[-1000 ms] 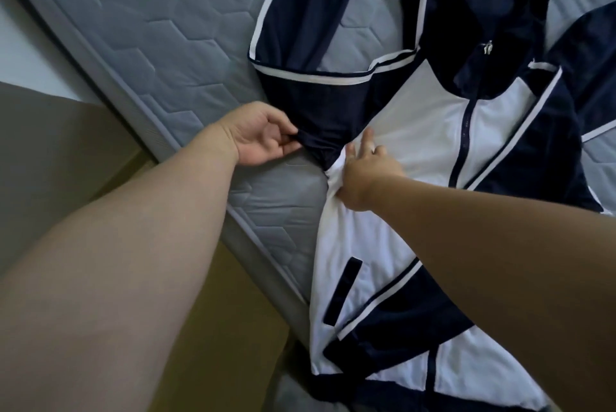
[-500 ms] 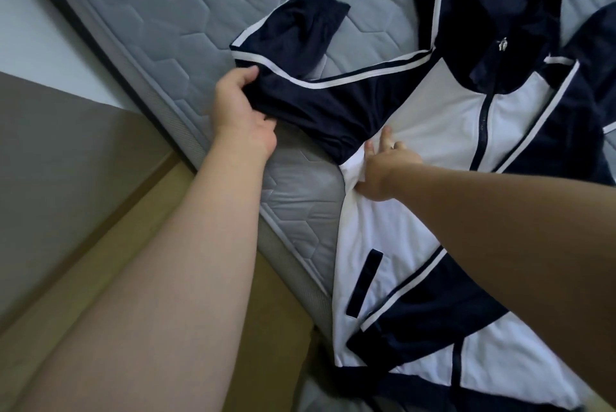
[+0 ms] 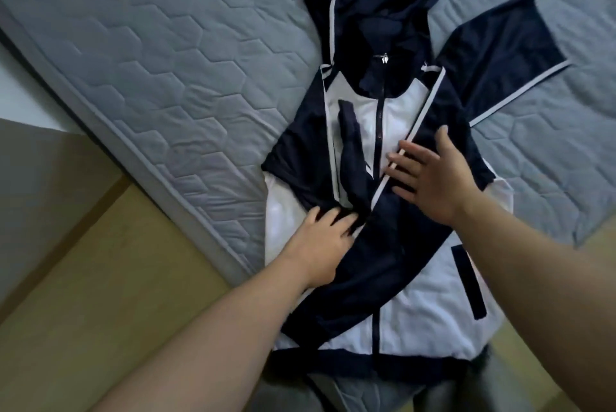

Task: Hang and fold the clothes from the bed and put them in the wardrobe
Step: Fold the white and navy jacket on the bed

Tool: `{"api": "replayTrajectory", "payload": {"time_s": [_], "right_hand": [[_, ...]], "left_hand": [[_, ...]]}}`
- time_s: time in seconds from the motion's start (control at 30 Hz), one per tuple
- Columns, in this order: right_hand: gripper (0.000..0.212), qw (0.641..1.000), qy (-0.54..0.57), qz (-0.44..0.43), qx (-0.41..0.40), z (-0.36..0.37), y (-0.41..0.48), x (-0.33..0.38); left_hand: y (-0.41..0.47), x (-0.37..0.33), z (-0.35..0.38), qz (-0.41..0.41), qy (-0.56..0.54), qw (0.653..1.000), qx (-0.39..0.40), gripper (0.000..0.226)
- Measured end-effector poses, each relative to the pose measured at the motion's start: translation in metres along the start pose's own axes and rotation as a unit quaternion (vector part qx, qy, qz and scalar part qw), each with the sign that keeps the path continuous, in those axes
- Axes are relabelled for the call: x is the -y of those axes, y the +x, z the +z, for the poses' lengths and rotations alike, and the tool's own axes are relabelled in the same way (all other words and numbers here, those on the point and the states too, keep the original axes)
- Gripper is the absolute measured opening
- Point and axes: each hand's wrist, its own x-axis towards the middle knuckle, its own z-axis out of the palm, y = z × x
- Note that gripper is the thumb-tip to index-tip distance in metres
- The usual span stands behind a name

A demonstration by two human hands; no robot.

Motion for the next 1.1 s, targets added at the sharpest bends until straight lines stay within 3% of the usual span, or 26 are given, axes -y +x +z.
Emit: {"api": "replayTrajectory", "payload": {"time_s": [0.07, 0.13, 0.23, 0.3, 0.37, 0.4, 0.47, 0.53, 0.57, 0.6, 0.67, 0.77, 0.8, 0.87, 0.97, 1.03, 1.1], "right_hand": [[0.076, 0.995, -0.096, 0.026, -0.002, -0.009, -0.003, -0.014], [0.072, 0.978, -0.205, 0.011, -0.036, -0.004, -0.005, -0.028], [0.086, 0.954, -0.283, -0.079, -0.063, 0.015, -0.004, -0.044], [0.093, 0.941, -0.299, -0.133, -0.089, 0.032, 0.004, -0.046], [0.082, 0.927, -0.320, -0.127, -0.149, 0.047, 0.018, -0.037], [0.064, 0.925, -0.325, -0.103, -0.168, 0.051, 0.025, -0.031], [0.027, 0.950, -0.261, -0.058, -0.161, 0.049, 0.030, -0.019], [0.025, 0.989, -0.089, -0.036, -0.115, 0.036, 0.020, -0.011], [0.031, 0.996, 0.015, -0.035, -0.083, 0.025, 0.009, -0.009], [0.038, 0.991, 0.116, -0.033, -0.056, 0.009, -0.006, -0.010], [0.047, 0.961, 0.274, -0.010, -0.037, -0.025, -0.025, -0.028], [0.034, 0.936, 0.333, 0.066, -0.091, -0.071, -0.061, -0.073], [0.026, 0.938, 0.315, 0.093, -0.106, -0.080, -0.072, -0.090], [0.014, 0.956, 0.216, 0.149, -0.134, -0.091, -0.083, -0.119], [0.025, 0.961, 0.008, 0.195, -0.198, -0.093, -0.089, -0.139], [0.039, 0.948, -0.141, 0.148, -0.242, -0.091, -0.090, -0.137], [0.048, 0.886, -0.344, 0.038, -0.308, -0.093, -0.087, -0.135]], "left_hand": [[0.002, -0.008, 0.008, -0.047, -0.110, 0.993, -0.008, 0.042], [0.005, -0.009, 0.009, -0.132, -0.247, 0.951, -0.128, 0.033], [0.017, 0.000, 0.000, -0.290, -0.318, 0.859, -0.276, 0.020], [0.028, 0.007, -0.004, -0.410, -0.341, 0.791, -0.301, 0.014], [0.039, 0.015, -0.005, -0.521, -0.397, 0.707, -0.269, 0.038], [0.043, 0.020, -0.006, -0.555, -0.440, 0.662, -0.246, 0.054], [0.052, 0.028, -0.012, -0.584, -0.545, 0.560, -0.220, 0.080], [0.057, 0.031, -0.022, -0.585, -0.620, 0.483, -0.200, 0.077], [0.060, 0.034, -0.024, -0.574, -0.639, 0.472, -0.198, 0.062], [0.064, 0.033, -0.027, -0.560, -0.660, 0.458, -0.203, 0.044], [0.066, 0.037, -0.033, -0.518, -0.729, 0.391, -0.215, 0.032], [0.066, 0.031, -0.044, -0.436, -0.830, 0.248, -0.245, 0.043], [0.068, 0.027, -0.045, -0.429, -0.839, 0.221, -0.251, 0.047], [0.070, 0.017, -0.041, -0.435, -0.842, 0.216, -0.234, 0.048], [0.069, 0.004, -0.035, -0.456, -0.836, 0.246, -0.179, 0.026], [0.072, 0.003, -0.029, -0.471, -0.823, 0.280, -0.151, 0.024], [0.076, 0.006, -0.019, -0.490, -0.803, 0.311, -0.135, 0.032]]}}
